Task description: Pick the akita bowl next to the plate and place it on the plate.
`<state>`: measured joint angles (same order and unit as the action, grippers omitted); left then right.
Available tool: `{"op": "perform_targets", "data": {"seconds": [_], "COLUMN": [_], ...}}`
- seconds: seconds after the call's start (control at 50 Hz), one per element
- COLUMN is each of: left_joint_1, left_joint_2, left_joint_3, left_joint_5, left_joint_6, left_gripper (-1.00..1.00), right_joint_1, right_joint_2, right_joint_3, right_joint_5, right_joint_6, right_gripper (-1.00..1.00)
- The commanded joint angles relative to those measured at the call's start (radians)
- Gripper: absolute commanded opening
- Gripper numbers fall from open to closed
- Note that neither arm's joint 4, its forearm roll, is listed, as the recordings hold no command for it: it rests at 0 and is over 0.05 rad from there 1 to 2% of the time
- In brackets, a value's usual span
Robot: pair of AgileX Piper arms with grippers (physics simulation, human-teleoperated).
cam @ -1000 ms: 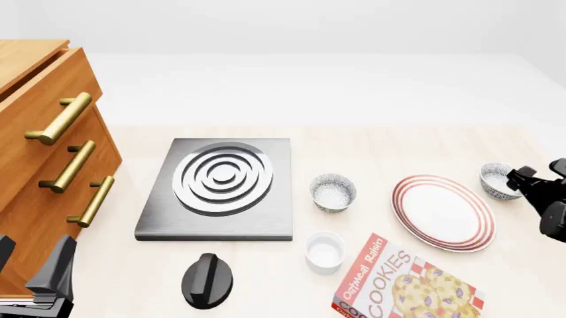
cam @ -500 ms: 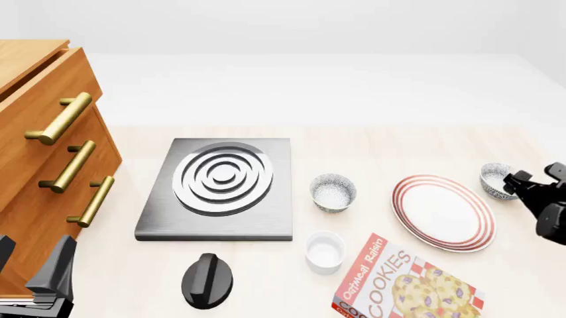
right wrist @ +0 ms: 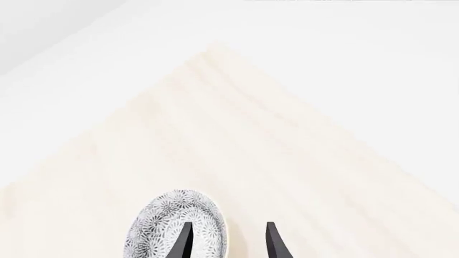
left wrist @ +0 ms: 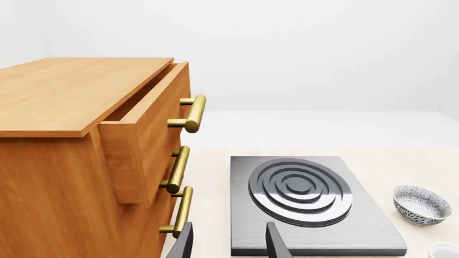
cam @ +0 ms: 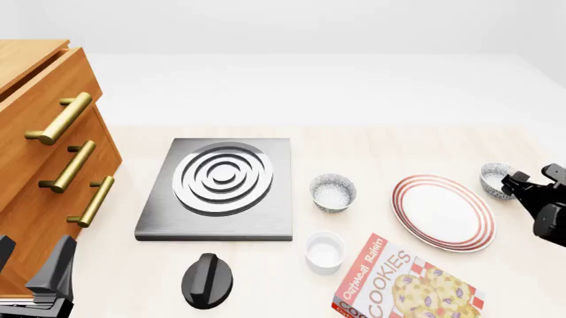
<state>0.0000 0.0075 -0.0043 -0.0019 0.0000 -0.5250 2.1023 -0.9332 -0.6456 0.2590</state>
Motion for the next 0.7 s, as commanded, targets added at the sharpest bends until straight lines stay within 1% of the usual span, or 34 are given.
{"op": "perform_targets", "data": {"seconds": [0.02, 0.2, 0.22, 0.52, 0.7], "left_joint_1": [0.0, 0.0, 0.0, 0.0, 0.0], "left_joint_2": [0.0, 0.0, 0.0, 0.0, 0.0], "left_joint_3": [0.0, 0.0, 0.0, 0.0, 0.0], "left_joint_5": [0.0, 0.0, 0.0, 0.0, 0.0], "left_joint_6": [0.0, 0.0, 0.0, 0.0, 0.0], "left_gripper": [1.0, 1.0, 1.0, 1.0, 1.0], "right_joint_1": [0.001, 0.006, 0.006, 0.012, 0.022], "right_joint_2": [0.032, 0.036, 0.036, 0.027, -0.001], "right_joint_3": [-0.004, 0.002, 0.003, 0.007, 0.011], "right_joint_5": [-0.001, -0.008, -0.009, -0.004, 0.013], "right_joint_6": [-0.008, -0.016, -0.017, -0.011, 0.008], "right_gripper": [1.0, 1.0, -1.0, -1.0, -1.0]}}
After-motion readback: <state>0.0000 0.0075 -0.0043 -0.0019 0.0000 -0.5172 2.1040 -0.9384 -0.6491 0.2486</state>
